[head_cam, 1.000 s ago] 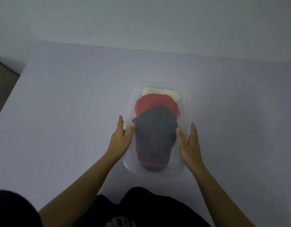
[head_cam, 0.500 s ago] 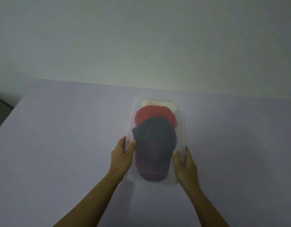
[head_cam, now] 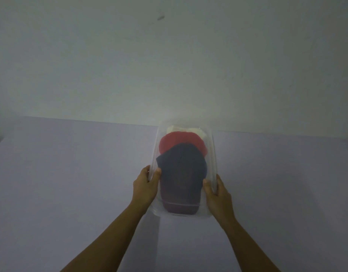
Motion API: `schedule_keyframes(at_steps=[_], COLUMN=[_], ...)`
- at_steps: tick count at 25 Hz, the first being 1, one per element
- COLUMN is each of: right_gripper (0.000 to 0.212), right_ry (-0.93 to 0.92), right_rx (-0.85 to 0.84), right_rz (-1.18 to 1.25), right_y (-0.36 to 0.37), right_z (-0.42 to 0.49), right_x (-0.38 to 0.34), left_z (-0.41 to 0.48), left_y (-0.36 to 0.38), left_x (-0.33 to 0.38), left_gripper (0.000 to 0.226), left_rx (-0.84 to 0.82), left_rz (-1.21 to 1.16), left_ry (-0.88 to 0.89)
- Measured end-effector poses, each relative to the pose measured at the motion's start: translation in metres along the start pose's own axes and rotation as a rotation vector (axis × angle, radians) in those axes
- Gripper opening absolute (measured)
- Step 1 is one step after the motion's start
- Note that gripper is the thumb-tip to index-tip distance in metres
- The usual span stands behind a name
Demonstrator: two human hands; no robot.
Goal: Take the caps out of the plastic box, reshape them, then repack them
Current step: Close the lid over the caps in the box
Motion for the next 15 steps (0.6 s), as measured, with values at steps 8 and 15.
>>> schedule_keyframes(at_steps=[8, 15], right_gripper=[0.065, 0.067], right_ry=[-0.013, -0.177], right_rx=[-0.024, 0.064], right_rz=[-0.018, -0.08], right_y=[-0.001, -0.005], right_z=[0.031, 0.028], right_x=[-0.004, -0.025], left_z=[0.019, 0.009], left_y=[0.008, -0.008], left_x=[0.014, 0.042], left_gripper=[0.05, 0.064], left_rx=[-0.011, 0.026], left_rz=[-0.004, 0.189], left_ry=[-0.021, 0.131])
Point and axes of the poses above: each hand's wrist, its own z-axis towards the middle knuckle, its own y-axis out of the palm, x = y × z, the point moved 8 cm from there along z, towards the middle knuckle, and after that the axes turned 6 degrees about -y, right-handed, at the moved point
